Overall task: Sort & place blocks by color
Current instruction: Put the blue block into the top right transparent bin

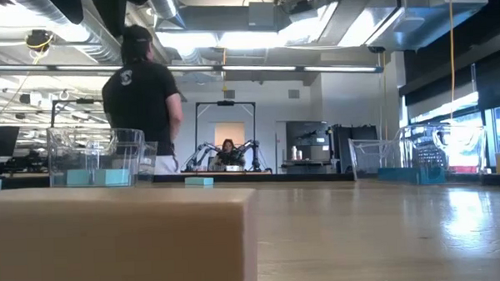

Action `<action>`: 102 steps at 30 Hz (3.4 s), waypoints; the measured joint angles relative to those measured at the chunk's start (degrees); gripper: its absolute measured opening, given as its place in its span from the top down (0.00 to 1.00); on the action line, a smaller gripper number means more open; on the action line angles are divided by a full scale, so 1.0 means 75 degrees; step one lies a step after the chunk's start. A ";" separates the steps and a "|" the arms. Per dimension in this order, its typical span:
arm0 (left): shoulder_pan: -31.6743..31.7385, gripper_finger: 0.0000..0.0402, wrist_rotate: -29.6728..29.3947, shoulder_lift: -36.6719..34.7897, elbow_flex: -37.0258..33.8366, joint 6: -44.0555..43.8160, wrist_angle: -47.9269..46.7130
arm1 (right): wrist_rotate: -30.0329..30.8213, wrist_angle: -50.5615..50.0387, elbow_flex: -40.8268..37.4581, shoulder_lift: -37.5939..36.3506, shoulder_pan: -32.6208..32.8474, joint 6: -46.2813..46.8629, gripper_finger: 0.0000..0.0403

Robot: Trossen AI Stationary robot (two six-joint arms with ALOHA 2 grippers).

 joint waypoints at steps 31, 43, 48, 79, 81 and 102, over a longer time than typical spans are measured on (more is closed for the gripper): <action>0.0122 0.61 0.0254 0.0002 0.0000 0.0516 -0.0003 | -0.0734 0.1111 0.0044 0.3419 0.0269 -0.0083 0.36; 0.0283 0.61 0.0245 0.0002 0.0000 0.0507 -0.0006 | -0.0626 0.0729 0.0038 0.3469 0.0129 -0.0231 0.67; 0.0360 0.61 0.0245 0.0002 0.0006 0.0516 -0.0072 | -0.0620 0.0670 0.0003 0.3292 -0.0126 -0.0282 0.67; 0.1620 0.61 0.0189 0.0002 0.0009 0.0675 0.0053 | 0.4171 -0.4926 -0.0006 -0.1429 -0.4119 -0.1698 0.67; 0.1817 0.61 0.0187 0.0000 0.0009 0.0673 0.0219 | 0.4551 -0.4947 -0.0006 -0.1573 -0.4689 -0.2329 0.67; 0.2769 0.61 0.0213 0.0000 0.0009 -0.0313 0.0956 | 0.4957 -0.2471 -0.0308 -0.1712 -1.0731 -0.8432 0.67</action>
